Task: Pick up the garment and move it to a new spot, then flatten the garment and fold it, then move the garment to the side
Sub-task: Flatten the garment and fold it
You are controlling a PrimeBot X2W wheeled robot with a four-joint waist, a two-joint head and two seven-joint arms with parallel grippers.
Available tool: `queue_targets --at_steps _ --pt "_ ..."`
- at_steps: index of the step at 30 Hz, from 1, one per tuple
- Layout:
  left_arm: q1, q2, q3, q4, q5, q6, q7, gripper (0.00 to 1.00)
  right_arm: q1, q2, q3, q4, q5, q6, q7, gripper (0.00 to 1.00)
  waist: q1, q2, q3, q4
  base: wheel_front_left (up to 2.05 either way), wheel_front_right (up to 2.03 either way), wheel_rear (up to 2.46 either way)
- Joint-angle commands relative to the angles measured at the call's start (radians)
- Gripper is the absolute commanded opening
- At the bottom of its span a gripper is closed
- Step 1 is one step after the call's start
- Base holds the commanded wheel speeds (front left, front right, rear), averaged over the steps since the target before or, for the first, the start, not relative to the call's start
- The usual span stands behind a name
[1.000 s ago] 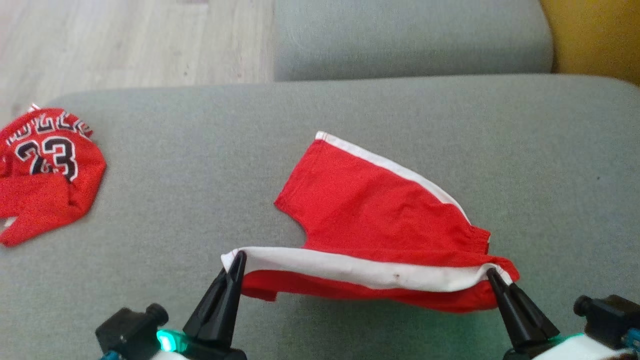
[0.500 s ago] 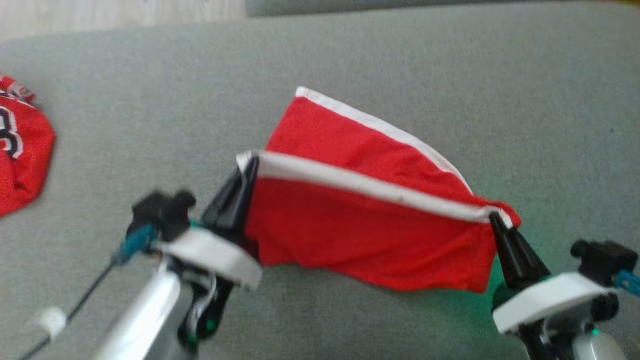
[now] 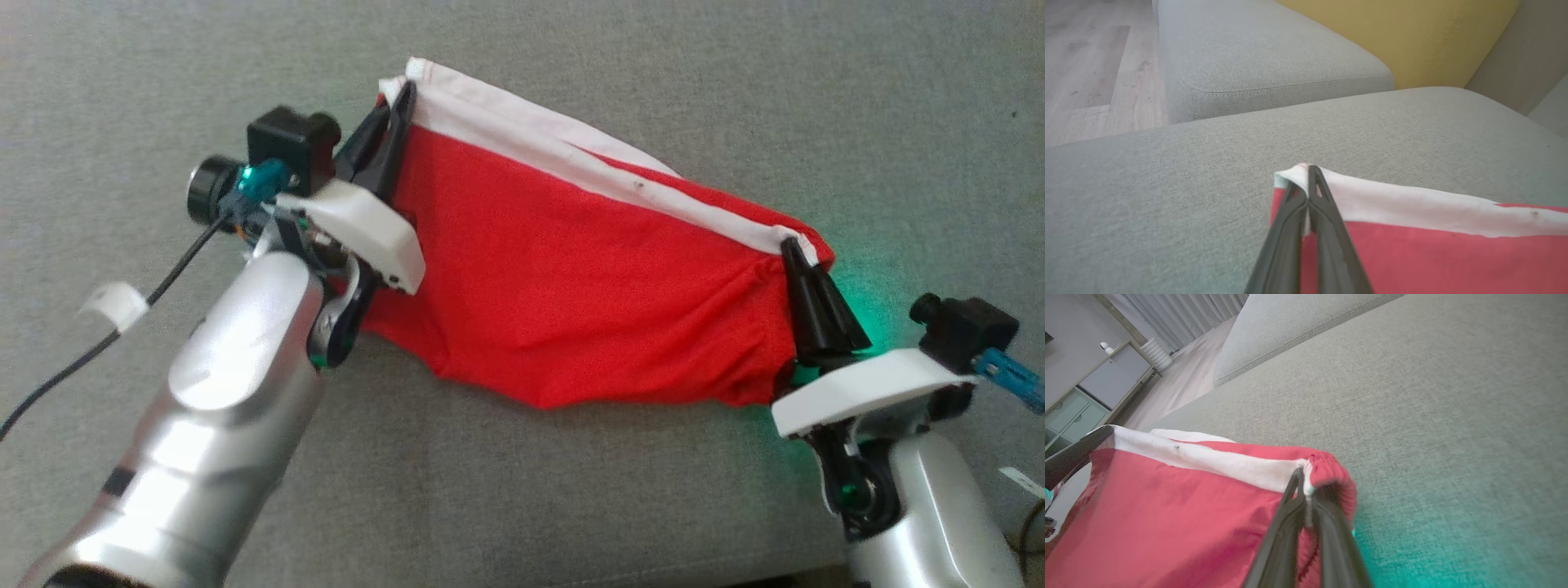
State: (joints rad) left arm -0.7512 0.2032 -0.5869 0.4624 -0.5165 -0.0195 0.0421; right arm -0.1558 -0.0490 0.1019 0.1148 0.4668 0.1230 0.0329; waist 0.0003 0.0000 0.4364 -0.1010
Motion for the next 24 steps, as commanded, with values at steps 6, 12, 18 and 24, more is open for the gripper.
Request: queue_targets --at_steps 6,12,18,24 --pt "-0.108 -0.013 0.001 0.102 0.038 -0.008 -0.038 0.25 -0.046 -0.001 0.046 0.026 -0.002 0.008 -0.059 0.88 -0.0003 0.0 0.021 -0.025 0.0 0.0 0.0" --pt "-0.116 -0.028 -0.015 0.137 0.046 -0.02 -0.083 1.0 -0.034 -0.001 0.047 0.029 -0.035 0.008 -0.079 1.0 -0.0003 0.0 -0.001 -0.021 0.0 0.0 0.0" --pt "-0.08 -0.044 -0.032 0.14 0.038 -0.023 -0.098 1.0 0.013 -0.001 0.011 0.003 -0.119 0.008 -0.071 1.0 -0.0003 0.0 -0.041 -0.003 0.0 0.0 0.0" --pt "0.004 -0.033 -0.038 0.11 0.013 -0.012 -0.08 1.0 0.085 -0.001 -0.045 -0.055 -0.189 0.008 -0.018 1.0 -0.0003 0.0 -0.09 0.021 0.0 0.0 0.0"
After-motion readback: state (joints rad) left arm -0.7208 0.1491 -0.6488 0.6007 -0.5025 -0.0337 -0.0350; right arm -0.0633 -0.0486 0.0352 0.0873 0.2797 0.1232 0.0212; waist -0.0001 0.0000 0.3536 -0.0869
